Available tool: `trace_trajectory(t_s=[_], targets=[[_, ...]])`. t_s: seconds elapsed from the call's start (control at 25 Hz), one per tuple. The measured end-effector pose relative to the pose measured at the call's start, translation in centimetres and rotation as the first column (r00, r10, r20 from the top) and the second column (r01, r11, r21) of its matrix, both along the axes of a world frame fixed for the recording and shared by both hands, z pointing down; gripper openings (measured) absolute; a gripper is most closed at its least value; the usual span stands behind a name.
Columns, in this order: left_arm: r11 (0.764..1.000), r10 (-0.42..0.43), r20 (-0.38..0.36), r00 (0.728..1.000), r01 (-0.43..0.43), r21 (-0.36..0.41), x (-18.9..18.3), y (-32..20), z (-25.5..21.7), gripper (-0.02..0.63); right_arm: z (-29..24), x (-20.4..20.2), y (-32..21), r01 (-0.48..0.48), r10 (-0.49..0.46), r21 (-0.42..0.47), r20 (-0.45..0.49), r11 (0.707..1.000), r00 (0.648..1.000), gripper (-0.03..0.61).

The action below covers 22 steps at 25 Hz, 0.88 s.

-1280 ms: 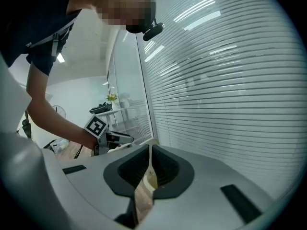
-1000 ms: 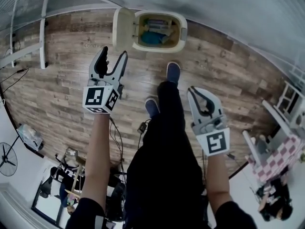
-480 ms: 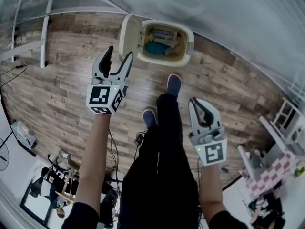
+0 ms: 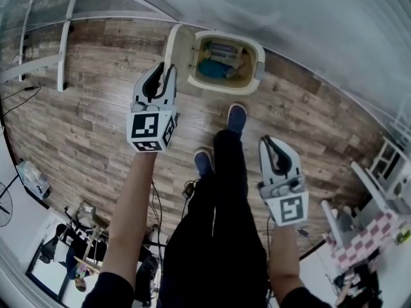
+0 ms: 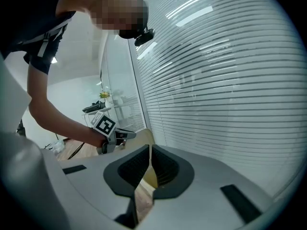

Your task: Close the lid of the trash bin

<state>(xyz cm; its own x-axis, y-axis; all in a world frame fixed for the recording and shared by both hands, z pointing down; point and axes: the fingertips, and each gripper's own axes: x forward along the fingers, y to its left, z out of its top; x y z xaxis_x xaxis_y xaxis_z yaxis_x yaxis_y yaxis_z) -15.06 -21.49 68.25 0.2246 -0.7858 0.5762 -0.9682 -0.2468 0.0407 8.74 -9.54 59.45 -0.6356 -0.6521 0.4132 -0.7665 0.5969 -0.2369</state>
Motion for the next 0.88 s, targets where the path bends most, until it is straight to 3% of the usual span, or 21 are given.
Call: trace_trajectory(t_s=[0.24,0.88], targets=[[1.0,0.024,0.011,1.0,-0.024,0.005,1.8,0.1,-0.2,0.083,-0.1,0.4,-0.4,-0.027,0.027,-0.003,0.026,1.0,0.999,0.009],[0.975,0.222,0.026,0.975,-0.222,0.002,11.3,0.0,1.8,0.129,1.3,2.3,-0.3,-0.053,0.053,-0.016,0.008,0.998,0.999,0.009]])
